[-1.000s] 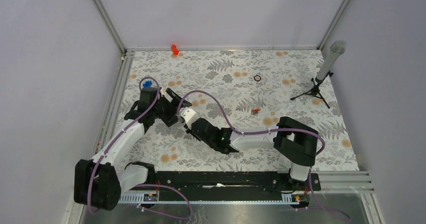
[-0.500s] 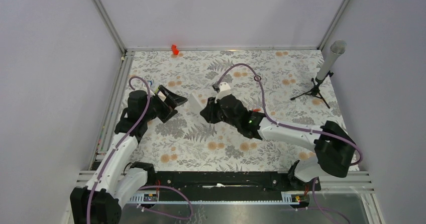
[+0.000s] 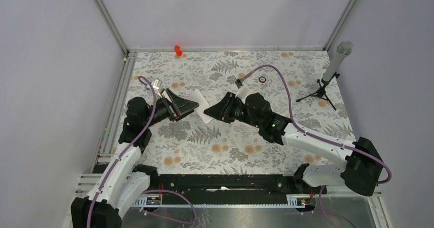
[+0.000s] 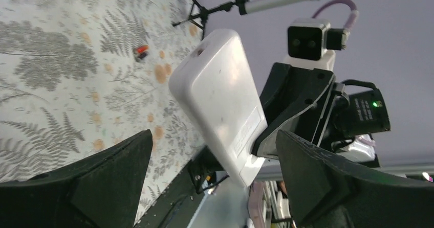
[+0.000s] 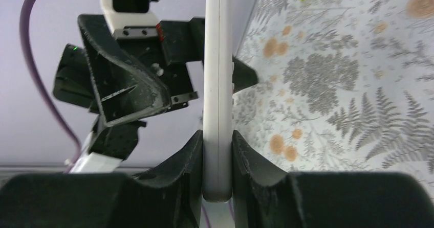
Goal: Load the batteries into the remote control
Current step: Adjust the remote control, then remove the battery cover from the remote control.
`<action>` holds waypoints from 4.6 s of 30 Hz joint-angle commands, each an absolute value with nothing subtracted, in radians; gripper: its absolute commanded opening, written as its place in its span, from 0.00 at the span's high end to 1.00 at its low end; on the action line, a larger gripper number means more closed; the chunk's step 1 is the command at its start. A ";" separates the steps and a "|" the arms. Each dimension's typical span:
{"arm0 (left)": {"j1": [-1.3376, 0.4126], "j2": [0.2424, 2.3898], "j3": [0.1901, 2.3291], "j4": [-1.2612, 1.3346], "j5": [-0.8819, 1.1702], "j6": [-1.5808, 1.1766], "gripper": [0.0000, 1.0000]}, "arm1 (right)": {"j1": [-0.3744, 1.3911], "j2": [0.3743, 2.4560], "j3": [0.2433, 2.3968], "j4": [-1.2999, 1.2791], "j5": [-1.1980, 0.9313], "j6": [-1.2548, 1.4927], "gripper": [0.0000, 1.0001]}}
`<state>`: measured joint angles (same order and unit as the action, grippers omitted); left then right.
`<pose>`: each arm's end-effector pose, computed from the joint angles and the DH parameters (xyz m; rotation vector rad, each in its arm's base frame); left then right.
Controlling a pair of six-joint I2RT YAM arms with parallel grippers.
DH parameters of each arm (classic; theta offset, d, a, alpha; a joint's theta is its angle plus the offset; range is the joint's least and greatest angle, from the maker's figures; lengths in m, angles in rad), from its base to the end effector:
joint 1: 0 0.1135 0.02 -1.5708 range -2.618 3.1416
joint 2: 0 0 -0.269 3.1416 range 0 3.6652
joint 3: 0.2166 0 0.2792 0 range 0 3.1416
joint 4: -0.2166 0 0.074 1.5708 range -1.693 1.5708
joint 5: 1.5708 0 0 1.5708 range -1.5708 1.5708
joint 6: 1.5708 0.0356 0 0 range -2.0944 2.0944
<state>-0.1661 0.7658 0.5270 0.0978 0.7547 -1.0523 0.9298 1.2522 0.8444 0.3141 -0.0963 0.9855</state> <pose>0.1973 -0.0578 0.2797 -0.2154 1.9198 -1.5012 0.1879 0.2576 0.3057 -0.0305 1.9076 1.4720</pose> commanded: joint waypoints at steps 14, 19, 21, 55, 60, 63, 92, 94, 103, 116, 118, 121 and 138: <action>-0.222 0.860 0.538 0.553 0.912 -1.311 0.69 | 0.879 1.264 0.819 0.594 -0.350 1.169 0.78; -0.222 0.890 0.542 0.608 0.939 -1.310 0.93 | 0.830 1.305 0.822 0.602 -0.410 1.118 0.69; -0.222 0.916 0.557 0.626 0.940 -1.308 1.00 | 0.821 1.324 0.821 0.628 -0.420 1.092 0.44; -0.179 1.142 0.618 0.876 0.870 -1.420 1.00 | 0.777 1.449 0.675 0.966 -0.227 1.267 0.51; -0.179 1.092 0.634 0.810 0.849 -1.408 1.00 | 0.775 1.473 0.669 0.984 -0.247 1.275 0.63; -0.179 1.064 0.658 0.720 0.836 -1.385 1.00 | 0.776 1.483 0.672 0.987 -0.274 1.234 0.68; -0.176 1.022 0.781 0.341 0.771 -1.191 1.00 | 0.734 1.506 0.800 0.809 -0.358 1.267 0.34; -0.176 1.010 0.772 0.326 0.751 -1.162 1.00 | 0.733 1.504 0.791 0.836 -0.356 1.290 0.32; -0.176 0.984 0.759 0.239 0.693 -1.068 1.00 | 0.734 1.464 0.800 0.799 -0.338 1.312 0.46; -0.194 0.947 0.754 0.199 0.615 -0.971 1.00 | 0.734 1.437 0.836 0.630 -0.351 1.345 0.60; -0.199 0.946 0.753 0.202 0.613 -0.968 1.00 | 0.736 1.445 0.833 0.648 -0.364 1.359 0.59; -0.202 0.944 0.752 0.202 0.607 -0.962 1.00 | 0.735 1.448 0.826 0.678 -0.370 1.377 0.62; -0.222 0.927 0.759 0.147 0.540 -0.841 1.00 | 0.735 1.418 0.852 0.606 -0.379 1.373 0.67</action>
